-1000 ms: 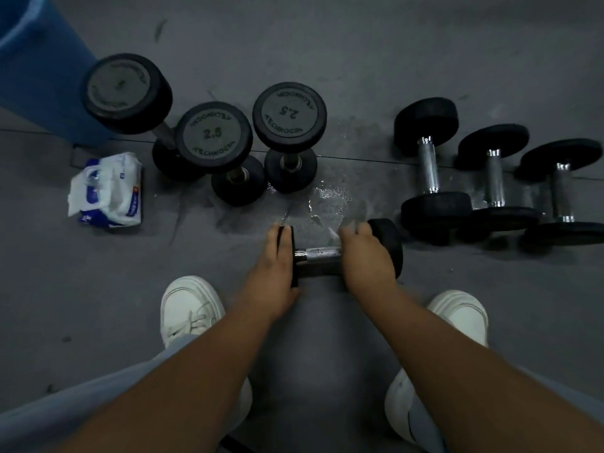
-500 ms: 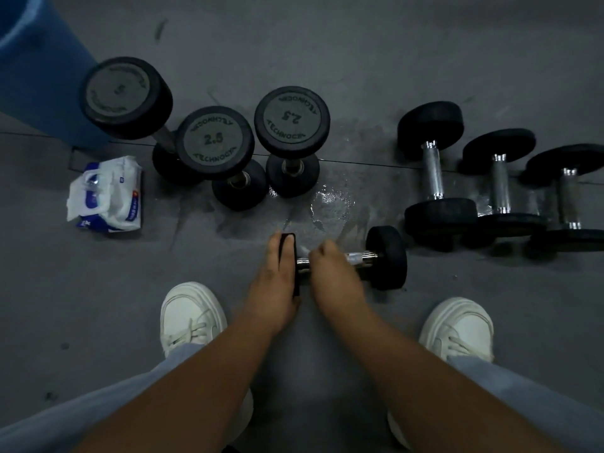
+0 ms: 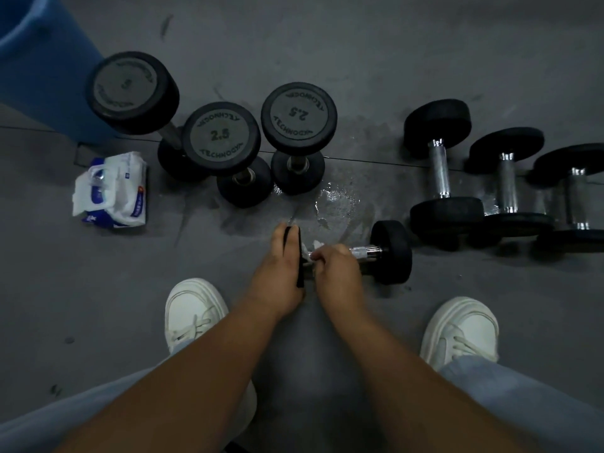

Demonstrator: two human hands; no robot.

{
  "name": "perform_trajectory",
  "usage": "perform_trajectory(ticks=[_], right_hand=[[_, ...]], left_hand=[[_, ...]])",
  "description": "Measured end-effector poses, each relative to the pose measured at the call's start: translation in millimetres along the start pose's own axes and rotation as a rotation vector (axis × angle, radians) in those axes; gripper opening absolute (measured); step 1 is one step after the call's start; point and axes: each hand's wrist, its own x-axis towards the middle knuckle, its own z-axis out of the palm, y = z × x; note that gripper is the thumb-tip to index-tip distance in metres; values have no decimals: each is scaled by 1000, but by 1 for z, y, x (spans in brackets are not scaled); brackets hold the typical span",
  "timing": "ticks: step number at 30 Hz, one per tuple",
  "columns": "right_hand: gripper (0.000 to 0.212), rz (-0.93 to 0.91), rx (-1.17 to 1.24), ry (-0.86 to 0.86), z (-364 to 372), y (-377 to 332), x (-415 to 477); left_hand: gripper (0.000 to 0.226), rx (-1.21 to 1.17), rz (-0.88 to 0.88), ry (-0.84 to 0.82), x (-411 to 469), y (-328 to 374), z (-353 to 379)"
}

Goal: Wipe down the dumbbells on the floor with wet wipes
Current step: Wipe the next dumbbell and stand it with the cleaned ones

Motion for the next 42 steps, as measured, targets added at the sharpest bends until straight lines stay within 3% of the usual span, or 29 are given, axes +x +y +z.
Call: perform_trajectory(ticks=[2,6,10,15,19,22,26,29,31,34,36,38,41,42], right_hand=[[22,-6,94,-4,6,-5,2],[19,-121,-12,-142,0,-5,8],[14,-21,41,-25,-8,-13,29],[17,-38,-193,-313,-11,-24,26],[18,-67,-206,-214,-18,-27,32],[21,-162,-451,-399,-27,-28,18],[29,-193,-783,-205,-62,0,32],[35,-143,-932,-322,-63,0,30],[34,-175,-930,-359,-60,-7,29],[32,-188,-906,-275,-67,-1,38],[28,-181,-873,-375,-67,-1,38],[23,-176,-688,-426,-62,-3,32],[11,-108,-420,-125,-54,5,34],[12,-74,-374,-99,-50,6,32]], left_hand=[[106,-7,6,7,3,-2,-1],[106,-18,-3,0,3,-1,0],[110,6,-5,13,5,-4,3],[107,-22,39,42,5,-6,6],[107,-30,29,41,5,-5,4],[108,-39,15,25,5,-5,4],[110,-40,-9,30,8,-4,2],[111,-43,-12,1,7,-3,1],[111,-54,-9,8,8,-4,1],[110,-51,-12,6,10,-5,1],[111,-44,-9,-1,10,-5,0],[111,-35,-8,2,10,-5,1],[112,-30,-20,0,12,-5,-1],[112,-32,-24,-6,12,-5,-1]])
